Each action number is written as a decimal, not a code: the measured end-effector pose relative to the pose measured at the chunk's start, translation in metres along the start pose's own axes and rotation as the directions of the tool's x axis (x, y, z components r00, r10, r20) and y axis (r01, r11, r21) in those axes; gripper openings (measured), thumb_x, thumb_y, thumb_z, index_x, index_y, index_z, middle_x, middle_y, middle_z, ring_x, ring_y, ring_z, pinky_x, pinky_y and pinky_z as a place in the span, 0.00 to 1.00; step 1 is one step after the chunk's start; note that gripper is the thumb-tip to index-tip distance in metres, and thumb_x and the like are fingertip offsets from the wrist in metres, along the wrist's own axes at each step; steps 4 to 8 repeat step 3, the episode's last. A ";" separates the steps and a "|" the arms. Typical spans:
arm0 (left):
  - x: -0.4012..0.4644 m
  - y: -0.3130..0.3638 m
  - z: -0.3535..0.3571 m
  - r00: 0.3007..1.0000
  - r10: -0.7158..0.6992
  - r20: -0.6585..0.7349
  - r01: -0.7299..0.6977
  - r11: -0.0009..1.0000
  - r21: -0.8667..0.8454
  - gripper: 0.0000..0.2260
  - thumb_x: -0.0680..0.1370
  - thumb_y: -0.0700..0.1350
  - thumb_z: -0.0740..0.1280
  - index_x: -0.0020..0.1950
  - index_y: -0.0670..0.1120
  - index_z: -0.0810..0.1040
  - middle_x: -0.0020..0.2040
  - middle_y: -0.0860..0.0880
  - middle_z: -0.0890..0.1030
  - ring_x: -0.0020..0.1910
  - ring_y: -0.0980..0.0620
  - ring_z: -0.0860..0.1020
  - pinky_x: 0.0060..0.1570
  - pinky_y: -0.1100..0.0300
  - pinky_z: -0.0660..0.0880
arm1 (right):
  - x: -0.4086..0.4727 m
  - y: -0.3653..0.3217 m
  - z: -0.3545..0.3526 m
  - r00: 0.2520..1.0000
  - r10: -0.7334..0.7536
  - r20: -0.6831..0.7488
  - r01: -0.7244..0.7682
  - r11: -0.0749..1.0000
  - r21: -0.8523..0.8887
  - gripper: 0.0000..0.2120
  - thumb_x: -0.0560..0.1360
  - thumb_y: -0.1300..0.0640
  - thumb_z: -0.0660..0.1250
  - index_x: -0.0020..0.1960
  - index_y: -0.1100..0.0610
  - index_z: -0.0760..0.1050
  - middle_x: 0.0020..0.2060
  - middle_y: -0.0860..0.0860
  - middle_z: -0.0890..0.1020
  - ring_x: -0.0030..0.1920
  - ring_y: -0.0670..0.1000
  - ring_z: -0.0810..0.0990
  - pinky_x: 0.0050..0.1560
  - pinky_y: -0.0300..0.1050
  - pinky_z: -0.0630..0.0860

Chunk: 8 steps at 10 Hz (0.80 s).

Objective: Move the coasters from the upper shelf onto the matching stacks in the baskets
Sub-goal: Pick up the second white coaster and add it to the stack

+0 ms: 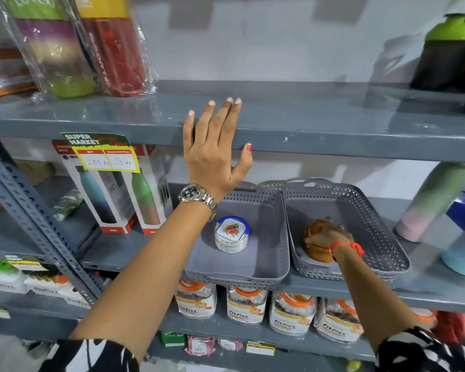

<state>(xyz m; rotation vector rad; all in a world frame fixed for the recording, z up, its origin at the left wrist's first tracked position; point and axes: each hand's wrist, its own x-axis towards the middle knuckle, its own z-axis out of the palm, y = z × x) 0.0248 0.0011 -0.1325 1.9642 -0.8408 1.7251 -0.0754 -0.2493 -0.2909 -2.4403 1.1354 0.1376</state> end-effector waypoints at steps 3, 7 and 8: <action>0.003 0.001 -0.005 0.999 -0.016 0.046 0.017 1.000 -0.020 0.25 0.77 0.54 0.54 0.69 0.43 0.71 0.66 0.46 0.75 0.67 0.46 0.69 0.70 0.47 0.55 | 0.000 -0.009 0.001 0.999 0.017 0.052 -0.015 0.999 -0.031 0.45 0.71 0.41 0.71 0.77 0.54 0.50 0.74 0.62 0.58 0.74 0.64 0.57 0.73 0.62 0.58; 0.003 0.001 -0.005 0.999 -0.016 0.046 0.017 1.000 -0.020 0.25 0.77 0.54 0.54 0.69 0.43 0.71 0.66 0.46 0.75 0.67 0.46 0.69 0.70 0.47 0.55 | 0.000 -0.009 0.001 0.999 0.017 0.052 -0.015 0.999 -0.031 0.45 0.71 0.41 0.71 0.77 0.54 0.50 0.74 0.62 0.58 0.74 0.64 0.57 0.73 0.62 0.58; 0.003 0.001 -0.005 0.999 -0.016 0.046 0.017 1.000 -0.020 0.25 0.77 0.54 0.54 0.69 0.43 0.71 0.66 0.46 0.75 0.67 0.46 0.69 0.70 0.47 0.55 | 0.000 -0.009 0.001 0.999 0.017 0.052 -0.015 0.999 -0.031 0.45 0.71 0.41 0.71 0.77 0.54 0.50 0.74 0.62 0.58 0.74 0.64 0.57 0.73 0.62 0.58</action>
